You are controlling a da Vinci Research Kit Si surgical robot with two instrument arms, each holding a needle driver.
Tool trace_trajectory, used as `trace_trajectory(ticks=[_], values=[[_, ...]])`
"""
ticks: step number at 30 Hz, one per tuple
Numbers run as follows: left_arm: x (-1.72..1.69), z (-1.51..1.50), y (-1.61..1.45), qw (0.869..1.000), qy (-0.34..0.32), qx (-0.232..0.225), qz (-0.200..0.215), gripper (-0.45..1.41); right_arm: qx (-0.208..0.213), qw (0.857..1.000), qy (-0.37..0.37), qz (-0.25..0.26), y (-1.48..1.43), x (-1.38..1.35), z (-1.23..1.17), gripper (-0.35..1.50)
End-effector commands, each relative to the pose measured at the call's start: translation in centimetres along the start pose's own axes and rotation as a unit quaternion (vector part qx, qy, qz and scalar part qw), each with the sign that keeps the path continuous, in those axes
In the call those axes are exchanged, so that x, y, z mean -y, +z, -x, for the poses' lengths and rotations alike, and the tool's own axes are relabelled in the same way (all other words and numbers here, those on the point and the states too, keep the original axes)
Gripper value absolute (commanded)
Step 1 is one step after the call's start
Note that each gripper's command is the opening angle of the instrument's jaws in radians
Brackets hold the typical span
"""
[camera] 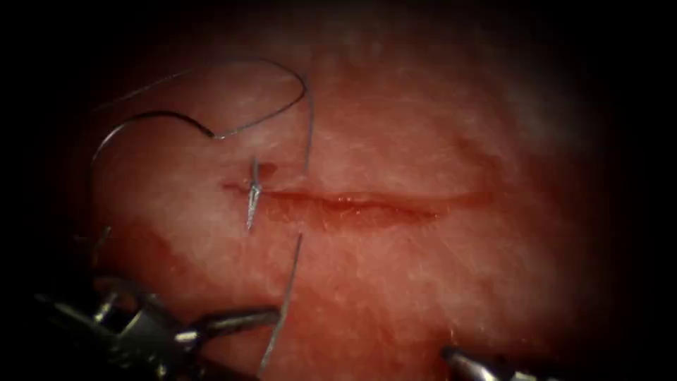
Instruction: Wound Closure
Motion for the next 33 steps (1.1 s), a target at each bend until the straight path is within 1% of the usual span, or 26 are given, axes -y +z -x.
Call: trace_trajectory(ticks=[1,2,3,5,6,7,10,13,21,24,26,30,32,33], values=[[-0.08,0.01,0.00,1.000,-0.004,0.000,-0.006,0.49,0.000,1.000,0.002,-0.002,0.05,0.13,0.02,1.29],[-0.05,0.03,-0.04,1.000,-0.005,0.000,-0.012,0.51,0.000,1.000,0.002,-0.002,0.05,0.13,0.02,1.29],[-0.02,0.05,-0.07,1.000,-0.006,0.000,-0.020,0.46,0.000,1.000,0.002,-0.002,0.05,0.13,0.03,1.29],[0.04,0.10,-0.15,0.999,-0.007,0.008,-0.045,0.29,0.000,1.000,0.002,-0.002,0.06,0.13,0.03,1.29],[0.04,0.10,-0.15,0.999,-0.007,0.008,-0.045,0.29,0.000,1.000,0.002,-0.002,0.06,0.13,0.03,1.29],[0.08,0.16,-0.22,0.998,-0.011,0.011,-0.056,0.29,0.000,1.000,0.001,-0.001,0.07,0.13,0.04,1.29],[0.06,0.22,-0.23,0.998,-0.013,0.019,-0.061,0.29,0.000,1.000,0.001,0.000,0.09,0.14,0.05,1.29],[-0.04,0.28,-0.17,0.998,-0.009,0.010,-0.058,0.30,-0.001,1.000,0.001,0.001,0.10,0.14,0.06,1.31],[-0.28,0.39,-0.04,0.999,-0.003,0.002,-0.042,0.32,0.001,1.000,-0.001,0.001,0.14,0.17,0.08,1.31],[-0.32,0.34,-0.01,0.999,-0.002,-0.005,-0.036,0.32,0.002,1.000,-0.001,0.004,0.17,0.19,0.08,1.31],[-0.36,0.25,0.01,0.999,-0.001,-0.020,-0.032,0.32,0.003,1.000,-0.002,0.004,0.18,0.21,0.09,1.31],[-0.43,0.13,0.02,0.999,-0.002,-0.033,-0.029,0.32,0.002,1.000,-0.003,0.003,0.19,0.21,0.11,1.31],[-0.47,0.04,0.01,0.999,0.005,-0.040,-0.032,0.30,0.002,1.000,-0.003,0.003,0.19,0.21,0.12,1.31],[-0.48,-0.06,-0.01,0.998,0.005,-0.051,-0.043,0.29,0.002,1.000,-0.003,0.004,0.20,0.21,0.13,1.31]])
